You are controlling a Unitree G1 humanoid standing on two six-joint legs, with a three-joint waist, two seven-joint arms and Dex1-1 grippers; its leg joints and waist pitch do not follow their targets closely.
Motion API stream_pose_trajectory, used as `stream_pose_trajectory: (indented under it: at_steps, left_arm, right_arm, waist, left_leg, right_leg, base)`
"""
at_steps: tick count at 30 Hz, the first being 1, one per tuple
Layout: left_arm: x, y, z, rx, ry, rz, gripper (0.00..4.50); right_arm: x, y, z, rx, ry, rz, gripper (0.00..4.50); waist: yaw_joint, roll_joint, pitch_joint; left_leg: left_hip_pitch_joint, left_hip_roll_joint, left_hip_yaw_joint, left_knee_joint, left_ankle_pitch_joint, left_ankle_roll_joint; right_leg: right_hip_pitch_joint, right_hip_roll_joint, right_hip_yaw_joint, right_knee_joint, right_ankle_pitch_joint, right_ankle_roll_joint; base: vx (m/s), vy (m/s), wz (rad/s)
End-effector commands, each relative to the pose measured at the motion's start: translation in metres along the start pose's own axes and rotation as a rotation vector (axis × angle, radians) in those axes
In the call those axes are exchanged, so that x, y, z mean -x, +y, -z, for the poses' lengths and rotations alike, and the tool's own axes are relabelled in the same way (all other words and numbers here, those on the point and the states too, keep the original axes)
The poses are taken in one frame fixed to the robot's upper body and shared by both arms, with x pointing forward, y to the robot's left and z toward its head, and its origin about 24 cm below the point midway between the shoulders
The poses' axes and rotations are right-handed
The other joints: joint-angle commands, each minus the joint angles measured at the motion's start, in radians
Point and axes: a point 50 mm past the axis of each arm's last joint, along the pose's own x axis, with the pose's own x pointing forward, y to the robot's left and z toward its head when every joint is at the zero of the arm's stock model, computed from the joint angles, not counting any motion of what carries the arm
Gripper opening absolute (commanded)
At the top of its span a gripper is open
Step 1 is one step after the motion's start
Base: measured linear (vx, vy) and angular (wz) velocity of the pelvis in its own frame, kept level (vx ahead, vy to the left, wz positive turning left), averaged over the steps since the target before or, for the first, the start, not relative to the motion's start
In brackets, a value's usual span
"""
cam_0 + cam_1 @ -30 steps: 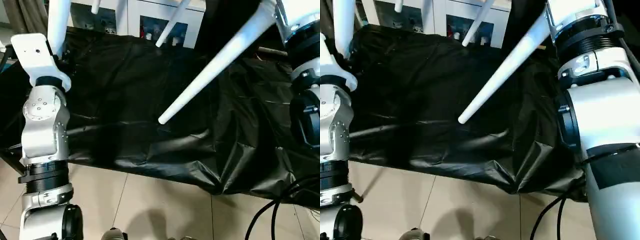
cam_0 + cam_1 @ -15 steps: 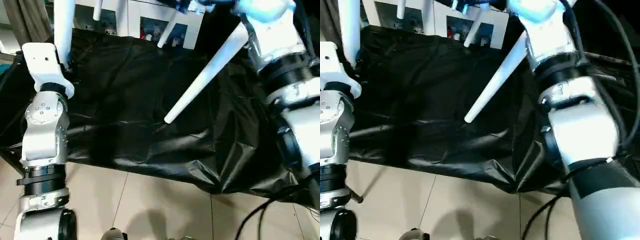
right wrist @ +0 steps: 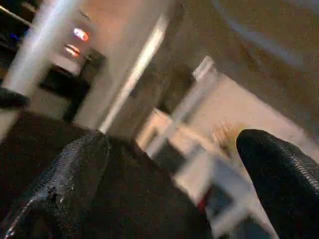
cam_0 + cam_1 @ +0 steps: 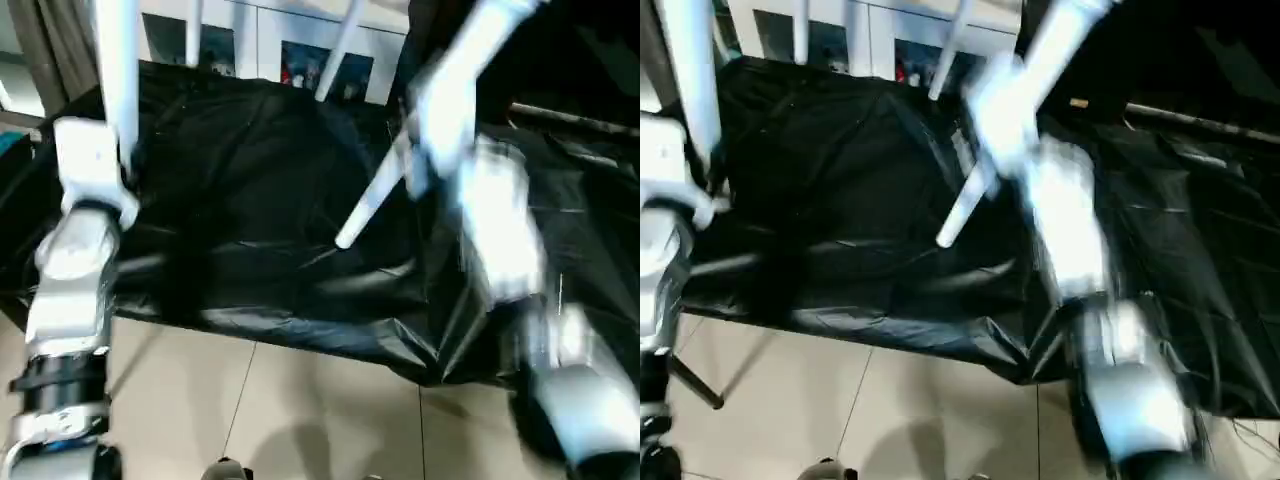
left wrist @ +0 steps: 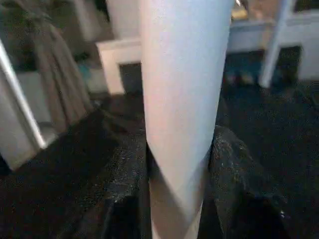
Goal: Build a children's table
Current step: Flip table
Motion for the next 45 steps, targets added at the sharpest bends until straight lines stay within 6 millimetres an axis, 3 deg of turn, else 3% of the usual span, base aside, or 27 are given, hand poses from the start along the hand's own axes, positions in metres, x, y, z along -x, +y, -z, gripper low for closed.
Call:
stream_pose_trajectory:
  at_steps: [1,3,7,9,11,14,21,25,30,32,34,35,36,45]
  left_arm:
    - [-0.002,-0.014,-0.002,-0.049,-0.017,0.123,1.56]
    - [-0.001,-0.015,0.007,-0.057,0.016,0.165,1.54]
    - [0.001,-0.013,0.02,-0.084,0.053,0.196,1.54]
    - [0.002,-0.012,0.022,-0.089,0.064,0.197,1.54]
    - [0.002,-0.011,0.025,-0.1,0.077,0.206,1.54]
    - [0.003,-0.01,0.027,-0.105,0.082,0.213,1.54]
    - [0.008,-0.015,0.034,-0.104,0.092,0.247,1.54]
    - [0.009,-0.016,0.035,-0.104,0.096,0.256,1.54]
    - [0.01,-0.016,0.036,-0.113,0.097,0.257,1.54]
    - [0.011,-0.016,0.037,-0.116,0.098,0.258,1.54]
    - [0.012,-0.016,0.037,-0.117,0.097,0.258,1.54]
    - [0.013,-0.016,0.037,-0.118,0.096,0.259,1.54]
    - [0.014,-0.017,0.037,-0.117,0.096,0.259,1.54]
    - [0.016,-0.02,0.041,-0.118,0.103,0.253,1.54]
  right_arm:
    - [0.006,-0.008,-0.008,-0.007,-0.015,0.102,4.5]
    - [0.019,-0.005,-0.006,-0.032,0.01,0.184,4.5]
    - [0.036,-0.005,0.0,-0.087,0.05,0.325,4.5]
    - [0.039,-0.009,0.003,-0.114,0.068,0.382,4.5]
    - [0.037,-0.014,0.008,-0.161,0.094,0.408,4.5]
    - [0.032,-0.016,0.012,-0.213,0.118,0.39,4.5]
    - [0.005,-0.025,0.038,-0.248,0.285,0.356,4.5]
    - [-0.004,-0.024,0.048,-0.291,0.348,0.315,4.5]
    - [-0.015,-0.023,0.052,-0.399,0.356,0.23,4.5]
    - [-0.016,-0.023,0.054,-0.402,0.374,0.203,4.16]
    - [-0.016,-0.024,0.055,-0.391,0.384,0.204,4.13]
    - [-0.015,-0.026,0.056,-0.381,0.392,0.214,4.04]
    - [-0.014,-0.027,0.056,-0.378,0.396,0.219,3.76]
    - [-0.011,-0.028,0.06,-0.389,0.39,0.244,3.13]
  waist:
    - [-0.006,0.035,-0.082]
    - [-0.003,0.036,-0.077]
    - [-0.007,0.044,-0.071]
    - [-0.01,0.041,-0.073]
    - [-0.012,0.047,-0.073]
    - [-0.016,0.047,-0.073]
    - [-0.011,0.038,-0.079]
    - [-0.011,0.042,-0.077]
    - [-0.01,0.039,-0.08]
    - [-0.01,0.038,-0.08]
    - [-0.009,0.036,-0.079]
    - [-0.01,0.031,-0.078]
    - [-0.009,0.032,-0.078]
    - [-0.01,0.031,-0.079]
  left_leg:
    - [0.039,0.059,-0.023,-0.089,-0.13,-0.023]
    - [0.046,0.059,-0.021,-0.095,-0.168,-0.03]
    - [0.056,0.061,-0.029,-0.109,-0.296,-0.075]
    - [0.052,0.063,-0.033,-0.114,-0.292,-0.081]
    - [0.053,0.061,-0.033,-0.115,-0.298,-0.083]
    - [0.051,0.06,-0.031,-0.114,-0.291,-0.083]
    - [0.046,0.057,-0.021,-0.104,-0.175,-0.062]
    - [0.05,0.06,-0.021,-0.105,-0.214,-0.069]
    - [0.044,0.062,-0.021,-0.103,-0.184,-0.05]
    - [0.044,0.063,-0.021,-0.103,-0.179,-0.046]
    - [0.046,0.065,-0.02,-0.103,-0.179,-0.045]
    - [0.046,0.066,-0.02,-0.103,-0.184,-0.045]
    - [0.046,0.065,-0.019,-0.103,-0.185,-0.045]
    - [0.046,0.065,-0.018,-0.103,-0.183,-0.038]
  right_leg:
    - [0.052,-0.086,0.062,-0.069,-0.009,-0.194]
    - [0.043,-0.084,0.065,-0.079,-0.046,-0.175]
    - [0.041,-0.088,0.064,-0.097,-0.199,-0.146]
    - [0.046,-0.089,0.063,-0.097,-0.191,-0.14]
    - [0.044,-0.088,0.062,-0.097,-0.179,-0.141]
    - [0.044,-0.087,0.063,-0.096,-0.158,-0.146]
    - [0.051,-0.089,0.062,-0.082,-0.045,-0.196]
    - [0.05,-0.091,0.061,-0.085,-0.085,-0.204]
    - [0.057,-0.094,0.061,-0.077,-0.036,-0.223]
    - [0.057,-0.095,0.06,-0.077,-0.038,-0.227]
    - [0.055,-0.095,0.06,-0.079,-0.054,-0.232]
    - [0.055,-0.097,0.06,-0.079,-0.069,-0.234]
    - [0.054,-0.097,0.06,-0.081,-0.08,-0.231]
    - [0.052,-0.095,0.06,-0.08,-0.08,-0.23]
  base:
    - [0.0,0.0,0.0]
    - [0.0,0.0,0.0]
    - [0.0,0.0,0.0]
    - [0.0,0.0,0.0]
    - [0.0,0.0,0.0]
    - [0.0,0.0,0.0]
    - [0.0,0.0,0.0]
    - [0.0,0.0,0.0]
    - [0.0,0.0,0.0]
    - [0.0,0.0,0.0]
    - [0.0,0.0,0.0]
    - [0.0,0.0,0.0]
    - [0.0,0.0,0.0]
    - [0.0,0.0,0.0]
